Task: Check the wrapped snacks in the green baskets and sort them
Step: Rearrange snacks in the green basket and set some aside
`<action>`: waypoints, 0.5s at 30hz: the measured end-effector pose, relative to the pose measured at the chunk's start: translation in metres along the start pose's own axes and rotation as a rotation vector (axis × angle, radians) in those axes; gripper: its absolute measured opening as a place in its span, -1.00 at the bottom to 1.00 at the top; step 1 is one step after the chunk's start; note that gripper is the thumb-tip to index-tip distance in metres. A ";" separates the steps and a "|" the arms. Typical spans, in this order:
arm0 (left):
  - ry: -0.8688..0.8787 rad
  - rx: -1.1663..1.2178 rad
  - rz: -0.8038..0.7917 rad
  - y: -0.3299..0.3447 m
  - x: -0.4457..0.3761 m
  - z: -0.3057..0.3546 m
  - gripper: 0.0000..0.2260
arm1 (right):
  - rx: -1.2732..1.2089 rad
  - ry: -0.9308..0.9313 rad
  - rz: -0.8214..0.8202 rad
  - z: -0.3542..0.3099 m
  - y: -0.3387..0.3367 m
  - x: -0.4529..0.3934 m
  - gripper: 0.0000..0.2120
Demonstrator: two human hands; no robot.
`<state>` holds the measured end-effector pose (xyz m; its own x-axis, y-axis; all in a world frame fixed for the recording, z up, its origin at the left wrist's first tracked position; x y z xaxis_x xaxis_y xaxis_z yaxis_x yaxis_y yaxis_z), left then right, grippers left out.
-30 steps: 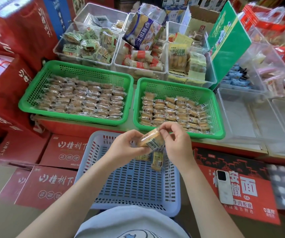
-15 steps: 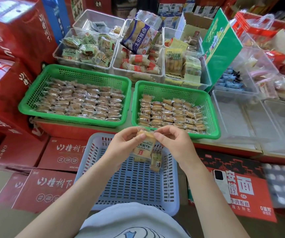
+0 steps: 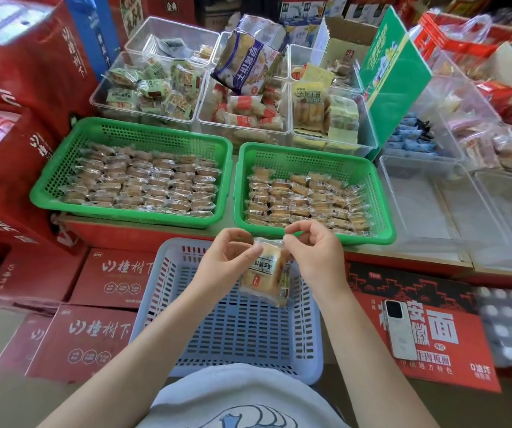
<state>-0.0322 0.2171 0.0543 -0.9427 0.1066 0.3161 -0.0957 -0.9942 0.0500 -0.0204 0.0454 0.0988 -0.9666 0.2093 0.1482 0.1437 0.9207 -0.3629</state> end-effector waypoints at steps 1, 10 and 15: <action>0.019 -0.074 -0.033 0.002 0.001 0.001 -0.50 | -0.008 0.028 0.029 0.003 0.000 -0.002 -0.82; 0.156 -0.526 -0.098 0.020 -0.002 0.005 -0.44 | -0.231 0.288 0.203 0.025 -0.006 -0.014 -0.83; 0.004 -0.387 -0.045 0.020 -0.017 0.007 -0.62 | -0.319 0.372 0.115 0.031 -0.007 -0.022 -0.92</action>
<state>-0.0163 0.1958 0.0568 -0.9360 0.1509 0.3181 -0.2496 -0.9215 -0.2974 -0.0068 0.0241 0.0695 -0.8078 0.3647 0.4631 0.3585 0.9276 -0.1052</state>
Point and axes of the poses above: each hand's wrist, its own x-axis away from the middle knuckle, its own y-axis out of the palm, z = x × y, the point moved 3 cm from there along -x, towards the middle knuckle
